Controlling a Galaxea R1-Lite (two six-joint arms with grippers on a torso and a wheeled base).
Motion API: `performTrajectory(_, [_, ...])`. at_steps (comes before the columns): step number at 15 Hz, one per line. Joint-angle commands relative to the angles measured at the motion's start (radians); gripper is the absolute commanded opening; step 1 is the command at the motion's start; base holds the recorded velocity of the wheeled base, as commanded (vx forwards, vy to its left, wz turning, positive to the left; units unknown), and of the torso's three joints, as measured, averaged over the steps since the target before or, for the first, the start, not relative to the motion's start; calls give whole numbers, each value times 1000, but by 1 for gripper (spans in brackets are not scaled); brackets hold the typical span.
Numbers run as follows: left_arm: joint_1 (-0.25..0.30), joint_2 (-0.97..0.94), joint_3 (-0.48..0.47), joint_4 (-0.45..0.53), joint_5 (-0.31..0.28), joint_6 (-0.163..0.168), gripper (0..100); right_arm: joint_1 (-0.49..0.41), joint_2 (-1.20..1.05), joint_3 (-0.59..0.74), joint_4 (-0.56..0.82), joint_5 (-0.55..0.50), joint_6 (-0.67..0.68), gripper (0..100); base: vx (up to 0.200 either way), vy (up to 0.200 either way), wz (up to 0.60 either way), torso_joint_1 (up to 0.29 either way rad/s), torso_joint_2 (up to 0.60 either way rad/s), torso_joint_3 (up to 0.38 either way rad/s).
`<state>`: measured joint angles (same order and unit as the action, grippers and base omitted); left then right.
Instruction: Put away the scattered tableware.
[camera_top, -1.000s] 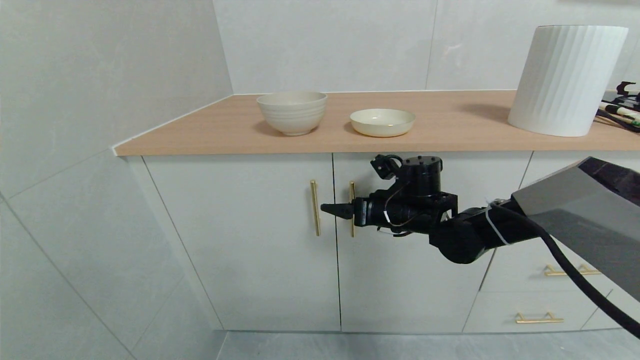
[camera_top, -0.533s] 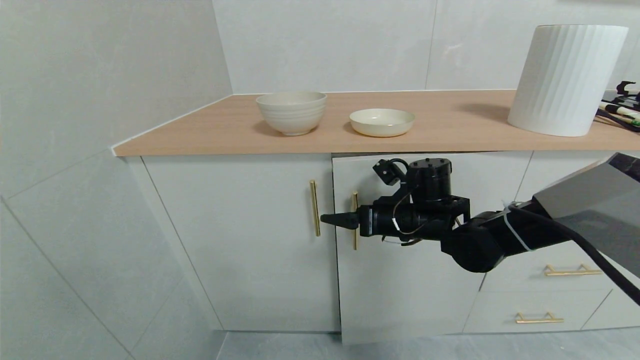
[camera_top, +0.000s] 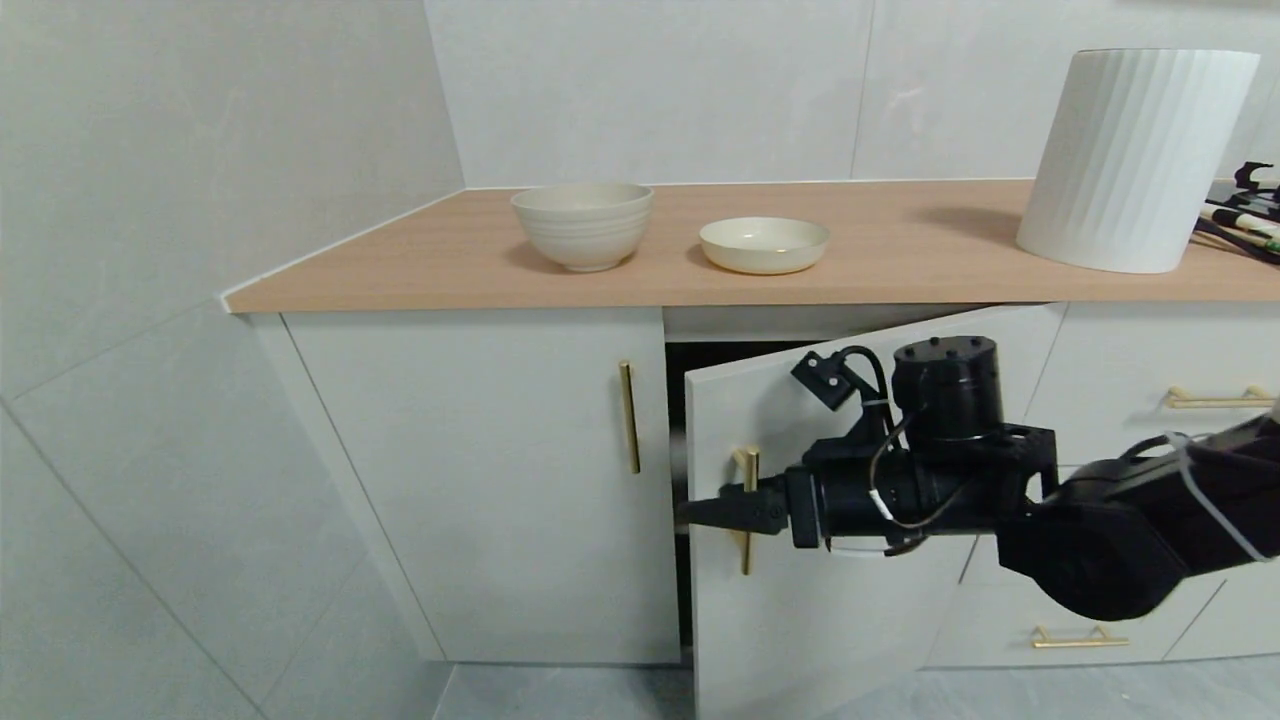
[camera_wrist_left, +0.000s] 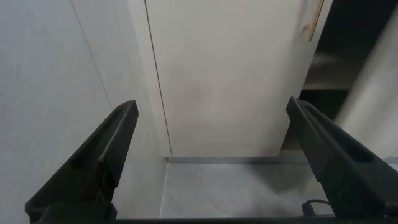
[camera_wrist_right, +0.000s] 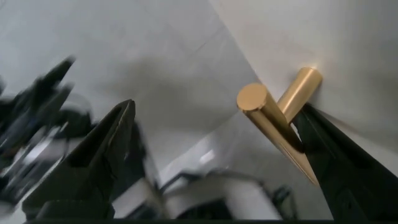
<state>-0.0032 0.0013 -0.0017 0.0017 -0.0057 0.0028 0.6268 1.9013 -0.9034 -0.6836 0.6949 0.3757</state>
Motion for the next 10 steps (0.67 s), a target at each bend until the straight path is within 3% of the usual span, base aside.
performTrajectory(1, [0,0,0,0,0,0,100,21,-130,116,-19,21,-1,100,0,0,0,0,0,0])
performTrajectory(6, [0,0,0,0,-2,6,100,28,-149,235,-149,21,5,100,0,0,0,0,0,0])
performTrajectory(10, [0,0,0,-2,-2,5,100,28,-153,245,-157,20,6,100,0,0,0,0,0,0])
